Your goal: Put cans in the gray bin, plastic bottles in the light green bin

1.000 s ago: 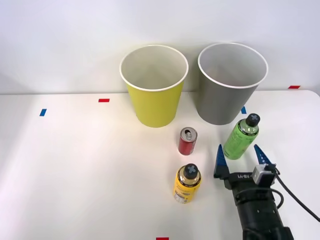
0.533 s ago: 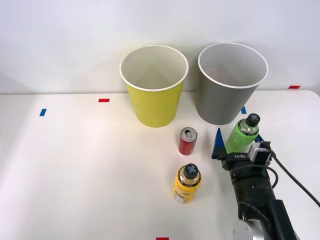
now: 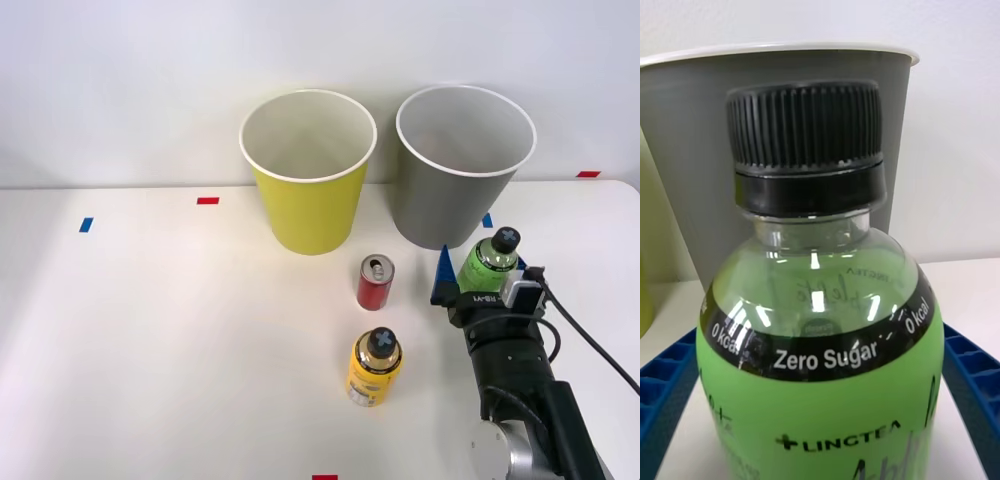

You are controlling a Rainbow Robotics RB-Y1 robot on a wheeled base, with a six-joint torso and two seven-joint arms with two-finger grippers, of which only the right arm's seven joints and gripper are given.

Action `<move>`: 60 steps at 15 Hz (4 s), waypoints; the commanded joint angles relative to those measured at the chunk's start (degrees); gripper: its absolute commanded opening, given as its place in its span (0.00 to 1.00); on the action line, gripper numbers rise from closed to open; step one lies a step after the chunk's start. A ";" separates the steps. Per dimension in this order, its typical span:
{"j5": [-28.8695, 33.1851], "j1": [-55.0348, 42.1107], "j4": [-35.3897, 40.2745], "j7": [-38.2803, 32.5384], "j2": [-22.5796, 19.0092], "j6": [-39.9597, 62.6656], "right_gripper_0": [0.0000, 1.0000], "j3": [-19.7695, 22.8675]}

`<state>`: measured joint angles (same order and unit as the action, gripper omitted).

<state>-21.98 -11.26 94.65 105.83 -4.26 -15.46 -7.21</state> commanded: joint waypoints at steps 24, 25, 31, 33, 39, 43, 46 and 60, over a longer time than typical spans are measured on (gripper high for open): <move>-17.31 -7.72 32.53 -5.72 -14.11 19.68 0.00 -1.40; -19.60 -6.05 33.23 -5.72 -14.11 19.68 0.00 -1.05; -22.50 6.96 33.41 -5.54 -13.84 25.92 0.00 0.44; -22.50 13.90 33.32 -6.07 -13.93 32.69 0.00 0.35; -24.96 29.46 22.07 -6.95 -13.67 34.53 0.00 -2.11; -24.87 41.85 8.09 -6.25 -11.47 34.44 0.00 -4.39; -24.78 51.60 -5.62 -6.16 -10.77 31.19 0.00 -8.08; -24.78 57.58 -16.78 -6.16 -10.24 21.61 1.00 -15.64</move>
<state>-46.84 46.32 77.85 99.56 -14.64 6.22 -22.91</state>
